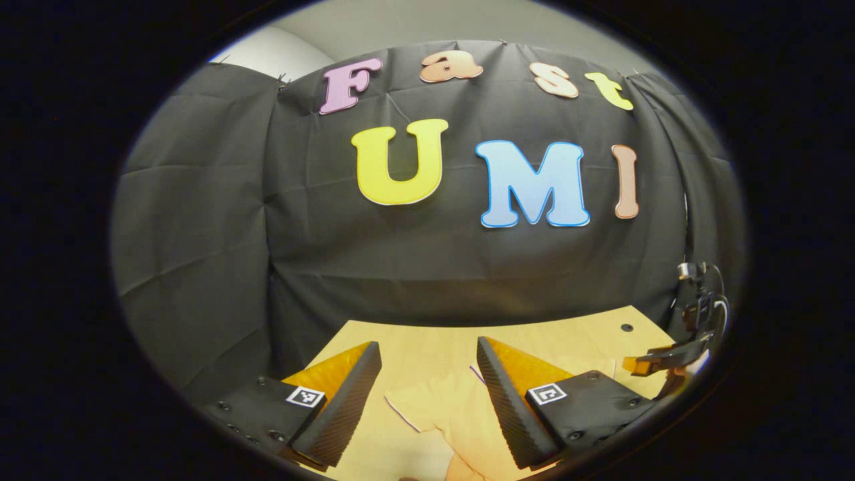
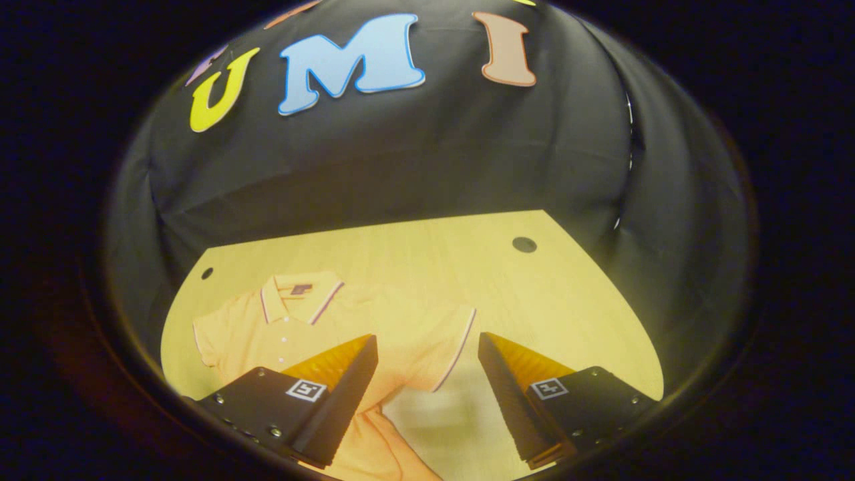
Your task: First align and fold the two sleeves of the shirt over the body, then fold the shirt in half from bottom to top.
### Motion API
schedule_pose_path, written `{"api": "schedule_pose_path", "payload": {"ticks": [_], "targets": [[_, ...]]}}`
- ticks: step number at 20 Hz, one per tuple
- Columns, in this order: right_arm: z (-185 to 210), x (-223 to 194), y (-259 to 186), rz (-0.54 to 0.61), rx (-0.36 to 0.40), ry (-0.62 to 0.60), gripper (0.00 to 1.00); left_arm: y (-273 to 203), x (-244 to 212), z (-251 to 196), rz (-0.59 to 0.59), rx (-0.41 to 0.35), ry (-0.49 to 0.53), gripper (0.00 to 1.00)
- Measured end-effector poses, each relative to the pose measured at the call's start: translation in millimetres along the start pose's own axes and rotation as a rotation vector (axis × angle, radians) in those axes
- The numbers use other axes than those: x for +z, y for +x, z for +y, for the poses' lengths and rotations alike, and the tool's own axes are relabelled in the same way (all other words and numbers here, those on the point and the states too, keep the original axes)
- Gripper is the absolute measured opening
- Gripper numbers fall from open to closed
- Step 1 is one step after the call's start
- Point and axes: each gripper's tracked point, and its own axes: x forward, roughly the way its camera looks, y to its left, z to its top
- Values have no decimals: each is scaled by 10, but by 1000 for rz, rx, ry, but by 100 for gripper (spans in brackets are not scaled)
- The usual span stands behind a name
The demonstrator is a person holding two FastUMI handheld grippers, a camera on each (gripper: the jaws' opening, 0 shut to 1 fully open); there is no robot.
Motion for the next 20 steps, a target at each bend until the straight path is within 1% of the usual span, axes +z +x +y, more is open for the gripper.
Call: {"api": "schedule_pose_path", "payload": {"ticks": [4,5,7,10,12,13,14,15,16,17,18,19,20], "targets": [[-40,-352,371,143,-11,23,96,91,-59,60,24,20,-5,94],[-56,-423,440,173,-14,31,92,105,-71,75,30,26,-5,94],[-89,-538,556,215,-29,38,91,136,-79,88,38,35,-4,94],[-119,-648,703,249,-49,32,92,161,-88,100,48,47,-1,94],[-129,-739,730,287,-44,28,91,180,-109,109,55,52,0,94],[-124,-651,714,245,-50,35,86,186,-112,113,56,55,2,94],[-125,-706,754,269,-45,30,85,185,-95,115,57,58,1,94],[-121,-666,761,237,-39,25,86,196,-96,110,58,57,0,94],[-106,-694,765,246,-34,18,84,205,-106,100,58,56,-2,94],[-93,-657,786,231,-31,24,69,218,-117,86,60,55,-3,94],[-85,-667,813,237,-24,34,65,243,-94,69,61,55,-4,94],[-85,-657,814,243,-25,50,41,246,-101,61,62,53,-5,94],[-93,-657,815,250,-21,53,40,259,-117,54,64,52,-5,94]]}}
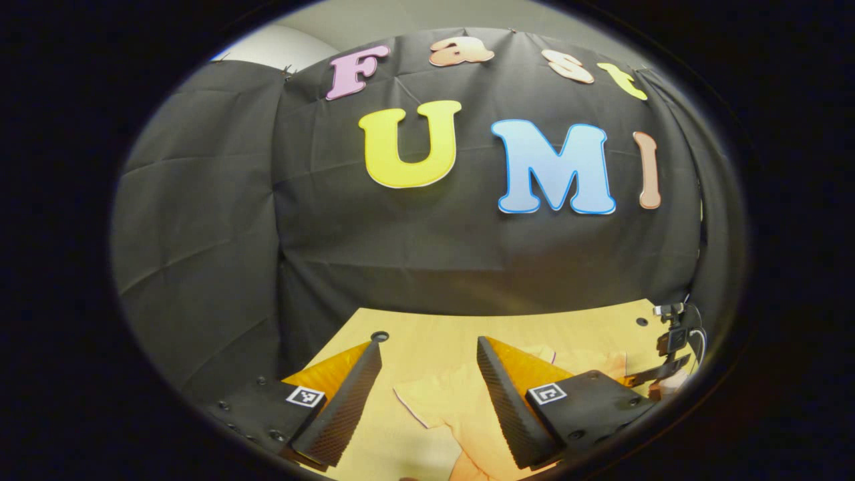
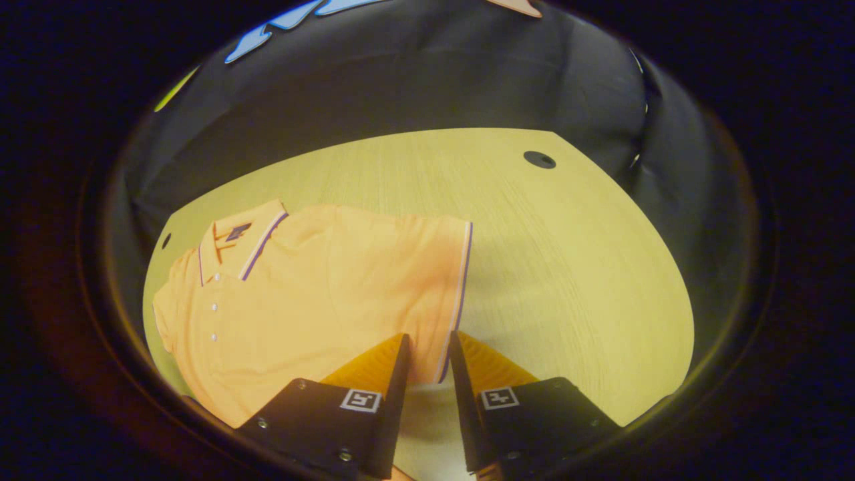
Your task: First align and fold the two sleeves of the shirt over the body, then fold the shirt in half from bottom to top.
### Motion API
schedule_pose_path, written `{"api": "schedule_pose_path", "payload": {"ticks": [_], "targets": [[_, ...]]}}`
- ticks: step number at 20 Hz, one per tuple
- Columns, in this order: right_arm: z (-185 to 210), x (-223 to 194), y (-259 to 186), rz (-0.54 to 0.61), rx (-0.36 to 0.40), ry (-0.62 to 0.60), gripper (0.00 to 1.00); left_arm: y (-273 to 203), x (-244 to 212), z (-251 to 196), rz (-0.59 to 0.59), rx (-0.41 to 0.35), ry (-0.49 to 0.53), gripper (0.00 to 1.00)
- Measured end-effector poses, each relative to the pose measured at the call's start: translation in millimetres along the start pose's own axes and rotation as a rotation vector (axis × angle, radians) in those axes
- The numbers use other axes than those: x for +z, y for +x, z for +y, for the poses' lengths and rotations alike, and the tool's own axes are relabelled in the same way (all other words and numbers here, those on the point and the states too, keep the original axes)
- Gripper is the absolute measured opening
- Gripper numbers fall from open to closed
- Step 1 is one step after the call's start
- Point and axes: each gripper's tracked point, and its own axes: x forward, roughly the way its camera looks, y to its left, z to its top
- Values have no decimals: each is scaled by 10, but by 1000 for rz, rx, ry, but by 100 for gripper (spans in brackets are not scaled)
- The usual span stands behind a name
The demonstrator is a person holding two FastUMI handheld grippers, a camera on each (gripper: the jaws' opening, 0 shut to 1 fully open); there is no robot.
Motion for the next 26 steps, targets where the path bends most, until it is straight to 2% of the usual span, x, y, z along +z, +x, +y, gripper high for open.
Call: {"api": "schedule_pose_path", "payload": {"ticks": [1,3,4,5,10,14,19,26], "targets": [[13,8,15,8,16,13,39,9,-7,-8,2,-2,0,94],[42,25,26,16,19,43,8,34,-12,-17,6,0,-1,94],[37,22,13,17,21,47,9,44,-15,-3,7,0,-4,94],[26,26,-1,16,23,39,1,41,-32,-9,10,0,-5,94],[58,55,7,4,17,-3,1,50,-80,50,21,5,-2,94],[247,316,-101,-73,23,-70,0,71,-84,138,23,14,-3,94],[861,647,-332,-173,116,-203,0,81,-123,211,26,18,-9,95],[1850,412,-503,-174,272,-379,0,57,-159,415,32,45,-20,94]]}}
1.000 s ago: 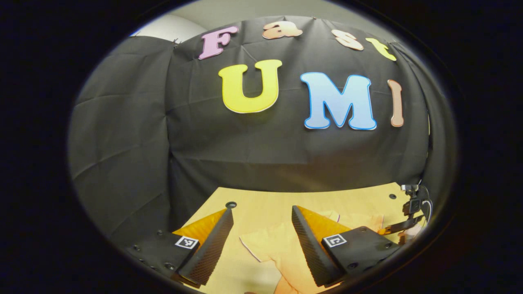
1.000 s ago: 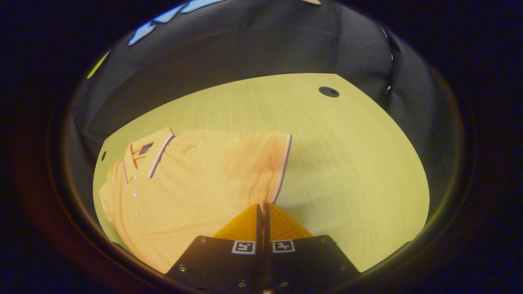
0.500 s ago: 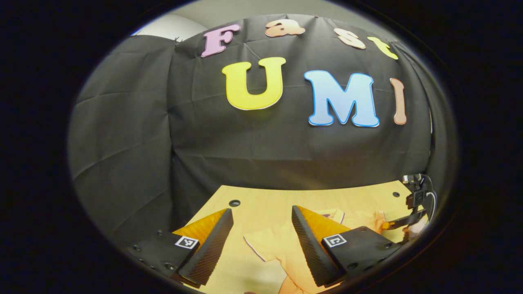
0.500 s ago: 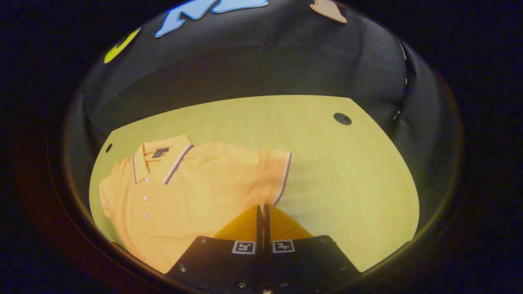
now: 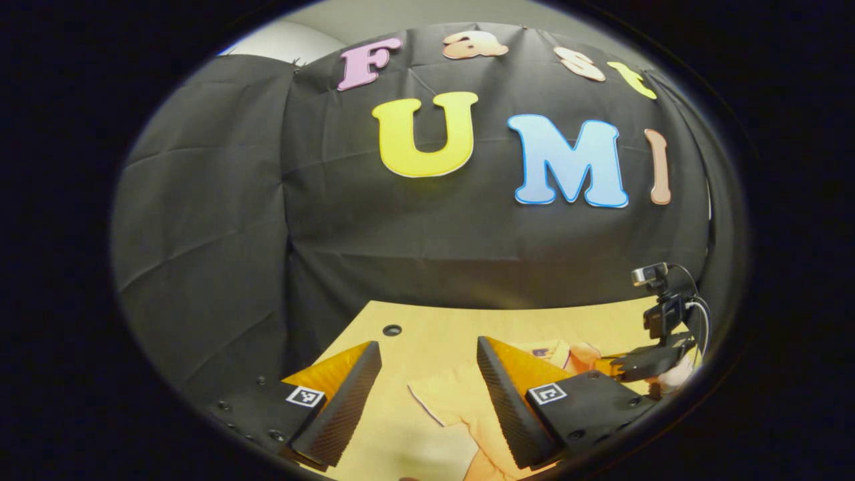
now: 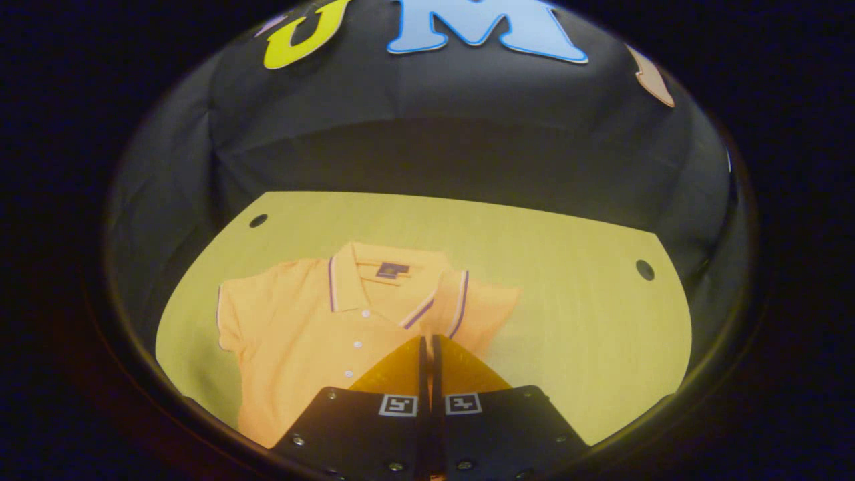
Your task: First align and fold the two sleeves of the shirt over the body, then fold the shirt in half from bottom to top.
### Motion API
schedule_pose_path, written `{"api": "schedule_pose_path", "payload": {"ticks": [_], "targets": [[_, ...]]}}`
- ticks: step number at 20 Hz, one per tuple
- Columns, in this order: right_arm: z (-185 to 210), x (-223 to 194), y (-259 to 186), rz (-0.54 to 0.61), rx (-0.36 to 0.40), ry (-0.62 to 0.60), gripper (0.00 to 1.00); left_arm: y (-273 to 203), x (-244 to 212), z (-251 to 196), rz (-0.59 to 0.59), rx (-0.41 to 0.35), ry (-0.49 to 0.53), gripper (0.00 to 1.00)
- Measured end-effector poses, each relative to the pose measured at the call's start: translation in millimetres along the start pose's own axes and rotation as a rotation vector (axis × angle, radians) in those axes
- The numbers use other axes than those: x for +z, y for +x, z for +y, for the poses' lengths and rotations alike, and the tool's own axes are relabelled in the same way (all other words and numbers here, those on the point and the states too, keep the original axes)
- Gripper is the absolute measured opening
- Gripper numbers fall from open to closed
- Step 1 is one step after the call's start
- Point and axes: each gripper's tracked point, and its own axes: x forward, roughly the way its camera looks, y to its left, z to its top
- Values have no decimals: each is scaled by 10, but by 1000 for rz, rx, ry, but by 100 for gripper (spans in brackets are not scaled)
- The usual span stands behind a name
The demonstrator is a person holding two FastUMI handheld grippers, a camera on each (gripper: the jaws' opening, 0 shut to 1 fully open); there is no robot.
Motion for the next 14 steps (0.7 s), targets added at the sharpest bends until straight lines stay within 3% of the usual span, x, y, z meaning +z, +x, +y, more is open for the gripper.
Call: {"api": "schedule_pose_path", "payload": {"ticks": [4,10,11,14], "targets": [[323,-166,86,54,45,-41,1,-40,-70,163,11,25,-6,95],[406,-331,180,117,52,-36,2,-7,-205,326,42,50,-22,95],[423,-334,176,126,62,-28,11,4,-217,350,44,50,-24,95],[378,-322,159,122,50,-13,19,42,-253,349,49,42,-27,95]]}}
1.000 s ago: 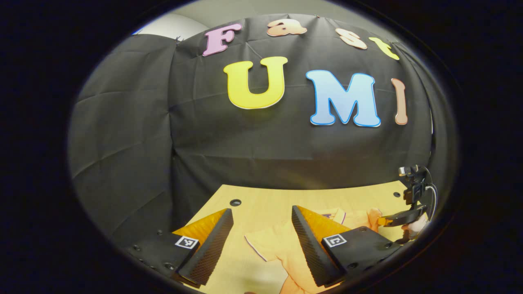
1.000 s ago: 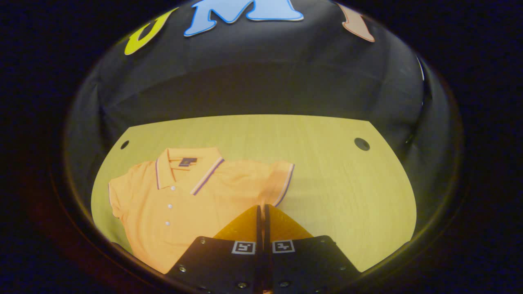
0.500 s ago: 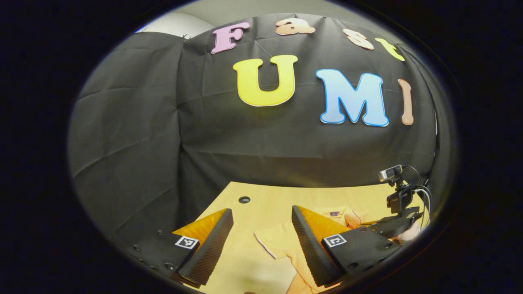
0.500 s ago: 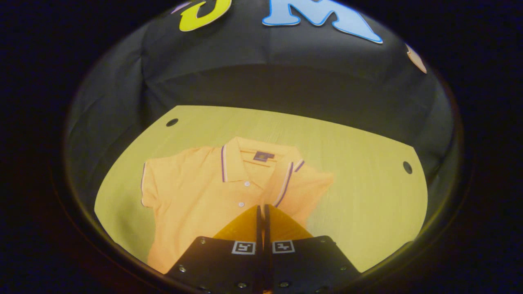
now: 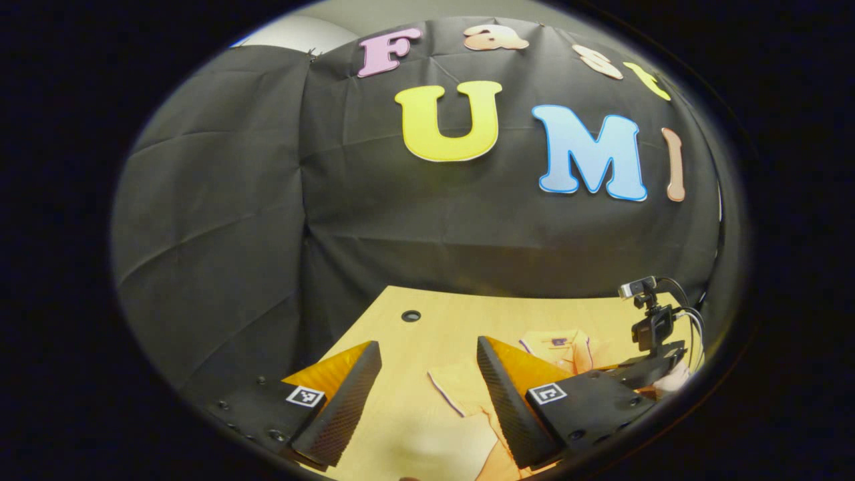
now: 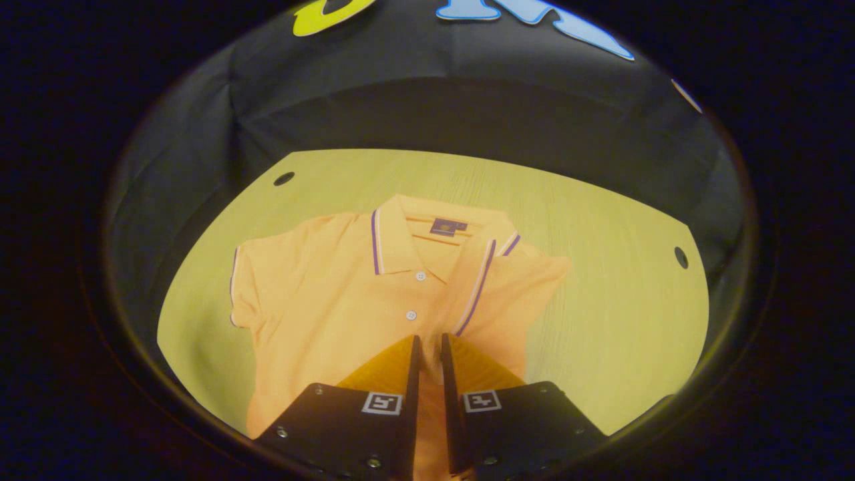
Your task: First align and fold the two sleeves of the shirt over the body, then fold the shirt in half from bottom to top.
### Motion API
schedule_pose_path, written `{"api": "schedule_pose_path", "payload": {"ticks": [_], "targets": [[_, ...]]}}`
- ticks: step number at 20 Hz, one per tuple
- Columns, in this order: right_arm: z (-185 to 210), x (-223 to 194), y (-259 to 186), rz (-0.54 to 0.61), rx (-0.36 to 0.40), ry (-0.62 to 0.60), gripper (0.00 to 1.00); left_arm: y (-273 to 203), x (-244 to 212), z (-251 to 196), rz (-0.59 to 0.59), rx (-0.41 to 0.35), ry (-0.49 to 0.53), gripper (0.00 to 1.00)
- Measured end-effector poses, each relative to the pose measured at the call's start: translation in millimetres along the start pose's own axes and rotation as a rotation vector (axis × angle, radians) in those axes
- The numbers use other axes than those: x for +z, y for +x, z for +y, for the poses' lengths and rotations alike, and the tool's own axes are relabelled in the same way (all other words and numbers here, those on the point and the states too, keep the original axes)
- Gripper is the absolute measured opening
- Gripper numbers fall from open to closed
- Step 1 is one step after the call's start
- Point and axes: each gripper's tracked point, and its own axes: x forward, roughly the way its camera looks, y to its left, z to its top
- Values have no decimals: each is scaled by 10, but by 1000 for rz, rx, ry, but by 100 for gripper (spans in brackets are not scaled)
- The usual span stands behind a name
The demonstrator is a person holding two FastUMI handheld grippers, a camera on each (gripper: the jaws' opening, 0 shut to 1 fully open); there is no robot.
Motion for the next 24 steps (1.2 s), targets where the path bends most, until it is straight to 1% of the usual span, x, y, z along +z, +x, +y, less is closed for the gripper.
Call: {"api": "schedule_pose_path", "payload": {"ticks": [2,4,5,6,7,8,11,13,14,16,19,20,21,24], "targets": [[-3,26,-28,-16,2,22,21,69,-69,-28,16,-17,-3,95],[-2,62,-84,-30,4,43,33,171,-181,-64,40,-33,-1,95],[-4,89,-120,-41,10,55,35,240,-237,-71,50,-39,5,95],[5,87,-177,-46,10,69,40,321,-316,-91,65,-45,12,95],[7,94,-237,-52,17,82,49,417,-409,-105,81,-51,19,95],[9,108,-295,-63,21,95,51,521,-510,-129,102,-59,22,95],[-51,161,-481,-103,1,106,51,853,-874,-189,168,-75,18,94],[-109,184,-623,-126,-20,100,51,1060,-1157,-230,225,-83,10,95],[-152,206,-715,-142,-36,100,51,1167,-1293,-259,251,-85,9,94],[-177,262,-882,-175,-39,118,52,1382,-1600,-327,310,-92,4,95],[-268,359,-1146,-230,-60,158,52,1612,-2051,-320,416,-72,17,95],[-311,388,-1235,-247,-71,172,46,1667,-2169,-319,445,-68,24,96],[-348,398,-1305,-260,-80,187,52,1700,-2252,-337,468,-68,22,96],[-459,434,-1490,-287,-105,224,52,1808,-2486,-376,518,-66,4,95]]}}
